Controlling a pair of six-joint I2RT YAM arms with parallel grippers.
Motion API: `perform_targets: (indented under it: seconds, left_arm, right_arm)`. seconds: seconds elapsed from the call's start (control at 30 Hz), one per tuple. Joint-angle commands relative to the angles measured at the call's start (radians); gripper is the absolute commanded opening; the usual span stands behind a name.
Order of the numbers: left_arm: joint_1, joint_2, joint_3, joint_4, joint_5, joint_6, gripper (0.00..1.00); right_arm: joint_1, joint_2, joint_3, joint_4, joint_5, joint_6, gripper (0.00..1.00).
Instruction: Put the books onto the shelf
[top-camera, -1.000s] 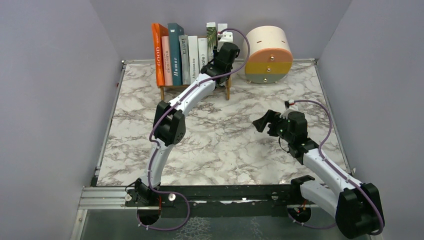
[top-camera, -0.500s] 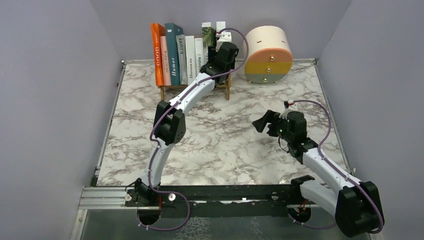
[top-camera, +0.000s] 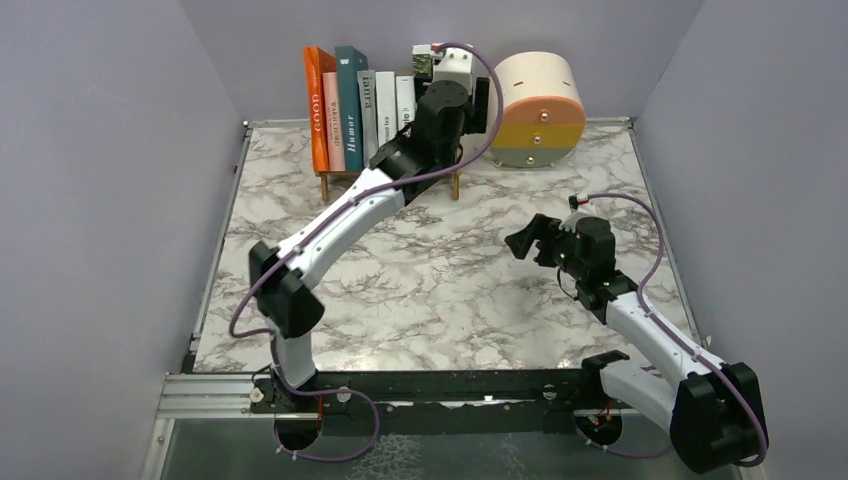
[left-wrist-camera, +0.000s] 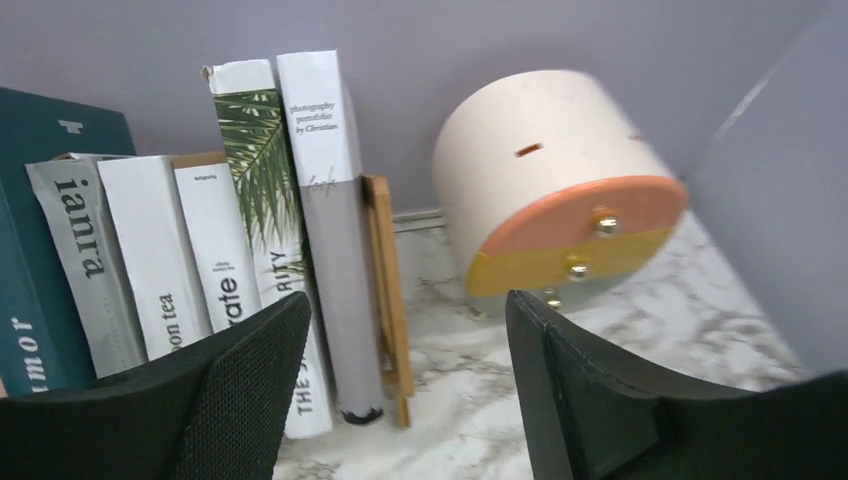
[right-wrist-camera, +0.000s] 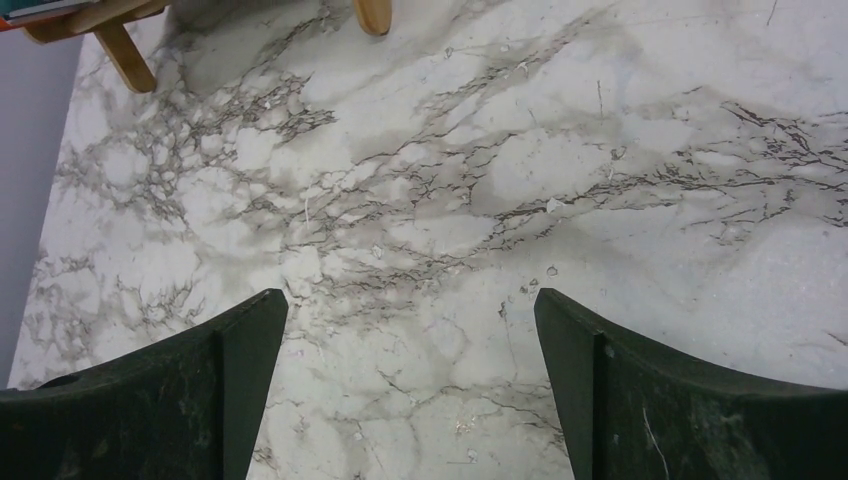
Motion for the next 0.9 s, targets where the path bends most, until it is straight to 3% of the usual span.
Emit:
perform_targets:
  seconds: [0.0,0.03,0.07,0.23,0.4,0.6,0.87]
  left_arm:
    - [-0.025,-0.256,-0.252,0.14,0.05,-0.012,0.83]
    - [-0.025,-0.305,-0.33,0.163,0.058,-0.02,0.97]
    - [-0.025,-0.355,-0.401,0.18,0.058,-0.032,0.99]
    - [-0.026,-0.577,-0.722,0.262,0.071,-0.093,0.99]
    - [-0.026,-0.747,-0.896,0.309,0.046,-0.112,0.99]
    - [-0.026,-0.866,-0.972,0.32,0.014,-0.096,0.99]
    - [-0.026,-0.894,-0.995,0.344,0.035,-0.096,0.99]
  right_arm:
    - [0.003,-0.026,0.032,-0.02,0.014,-0.024,0.94]
    - [0.003,-0.035,0.033,-0.024,0.012,-0.025,0.95]
    - [0.003,-0.047,0.032,-0.03,0.01,-0.029,0.95]
    - [0.003,-0.115,0.023,-0.053,0.021,-0.04,0.99]
    - [0.003,-0.174,0.03,-0.114,0.032,-0.048,1.0]
    - [0.003,-0.261,-0.013,-0.116,0.009,-0.038,1.0]
    - [0.003,-0.281,-0.018,-0.144,0.014,-0.033,1.0]
